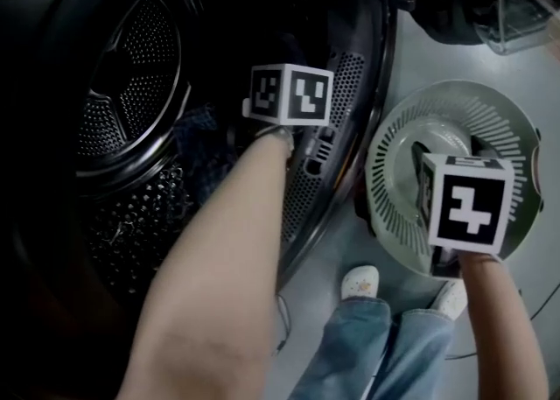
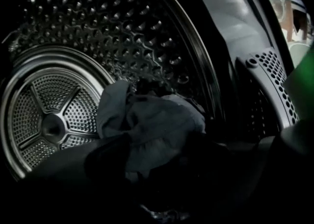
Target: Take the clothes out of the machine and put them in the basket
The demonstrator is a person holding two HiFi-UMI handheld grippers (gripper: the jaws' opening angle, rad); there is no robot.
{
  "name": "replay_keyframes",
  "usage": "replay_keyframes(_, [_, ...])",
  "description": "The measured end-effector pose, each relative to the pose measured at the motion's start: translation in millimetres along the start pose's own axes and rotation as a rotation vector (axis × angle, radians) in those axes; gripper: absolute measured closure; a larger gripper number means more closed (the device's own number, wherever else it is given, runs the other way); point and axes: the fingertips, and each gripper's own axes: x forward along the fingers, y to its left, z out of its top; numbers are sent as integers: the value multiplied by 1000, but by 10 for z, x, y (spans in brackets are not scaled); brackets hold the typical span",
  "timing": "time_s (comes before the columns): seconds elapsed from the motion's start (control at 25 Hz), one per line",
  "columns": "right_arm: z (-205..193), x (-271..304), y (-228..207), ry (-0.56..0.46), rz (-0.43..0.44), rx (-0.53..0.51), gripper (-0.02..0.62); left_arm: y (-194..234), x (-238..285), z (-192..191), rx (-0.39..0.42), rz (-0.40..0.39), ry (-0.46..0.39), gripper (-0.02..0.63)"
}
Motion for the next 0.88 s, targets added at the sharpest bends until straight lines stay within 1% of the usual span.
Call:
replay_keyframes(0.04, [13,11,-2,-4,3,-4,213,-27,16,-2,-2,-15,4,239])
replay_keyframes(0.08, [32,19,0,-10,8,-5,213,-38,27,-12,-6,-24,10,318])
replay_keyframes(0.12, [49,25,7,-17,14,-1,213,-32,33,-28,-15,-24,15,424])
replay_keyframes(0.16, [60,29,15,-21,18,8,213,-14,34,-49,-26,-19,19,494])
replay_keyframes(0.2, [62,29,22,-23,22,19,213,7,29,-69,-34,-12,22,514])
replay_keyframes(0.36, [17,-8,28,-5,28,52,213,43,-40,-88,-32,26,29,528])
replay_keyframes(0.44, [-21,-54,26,4,32,58,213,70,-105,-90,-35,59,36,529])
replay_keyframes(0.56, [-96,-152,-79,24,9,55,213,139,-246,-114,-72,119,51,529])
replay_keyframes(0.68, [-205,-280,-236,52,-16,67,213,141,-425,-106,-95,157,55,531])
replay_keyframes(0.8, [-335,-426,-327,79,-19,69,213,129,-610,-127,-103,171,69,532])
replay_keyframes(0.88, [-427,-541,-386,98,-23,65,213,104,-737,-141,-115,161,76,532])
